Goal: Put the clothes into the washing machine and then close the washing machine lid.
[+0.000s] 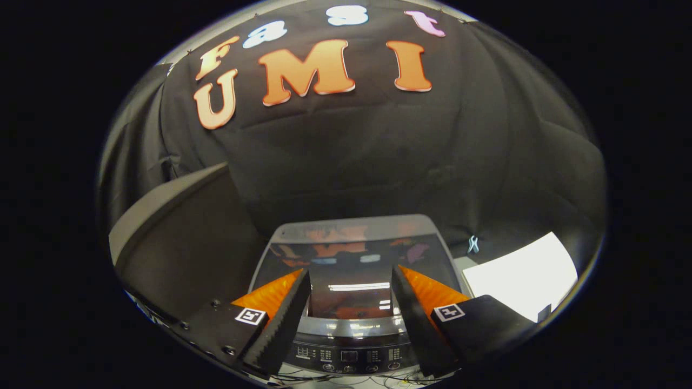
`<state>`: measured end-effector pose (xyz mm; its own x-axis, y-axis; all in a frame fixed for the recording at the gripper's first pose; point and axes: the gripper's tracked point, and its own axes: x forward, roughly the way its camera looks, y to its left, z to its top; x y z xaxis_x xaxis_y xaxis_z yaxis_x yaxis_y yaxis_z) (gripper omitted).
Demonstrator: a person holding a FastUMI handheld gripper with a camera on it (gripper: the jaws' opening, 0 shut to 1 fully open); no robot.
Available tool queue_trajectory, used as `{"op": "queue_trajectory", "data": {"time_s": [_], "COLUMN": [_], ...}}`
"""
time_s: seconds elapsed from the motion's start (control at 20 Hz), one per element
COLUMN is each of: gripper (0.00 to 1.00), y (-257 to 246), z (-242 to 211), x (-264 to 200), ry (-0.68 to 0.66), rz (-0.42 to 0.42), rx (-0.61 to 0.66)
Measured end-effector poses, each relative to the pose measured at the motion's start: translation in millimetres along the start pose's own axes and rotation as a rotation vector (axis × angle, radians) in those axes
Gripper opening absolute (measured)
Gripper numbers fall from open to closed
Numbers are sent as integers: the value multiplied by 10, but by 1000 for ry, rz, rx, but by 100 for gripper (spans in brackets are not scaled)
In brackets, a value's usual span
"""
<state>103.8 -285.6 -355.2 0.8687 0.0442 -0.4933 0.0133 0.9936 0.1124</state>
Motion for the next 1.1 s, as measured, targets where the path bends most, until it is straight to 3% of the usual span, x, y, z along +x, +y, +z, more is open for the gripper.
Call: {"op": "queue_trajectory", "data": {"time_s": [0.5, 0.85, 1.1], "gripper": [97, 97, 97], "y": [180, 452, 563], "z": [1084, 1534, 1715], "x": [-1044, -1771, -2178], "ry": [-250, -375, -450], "rz": [-19, -6, 24], "rx": [-51, -93, -33]}}
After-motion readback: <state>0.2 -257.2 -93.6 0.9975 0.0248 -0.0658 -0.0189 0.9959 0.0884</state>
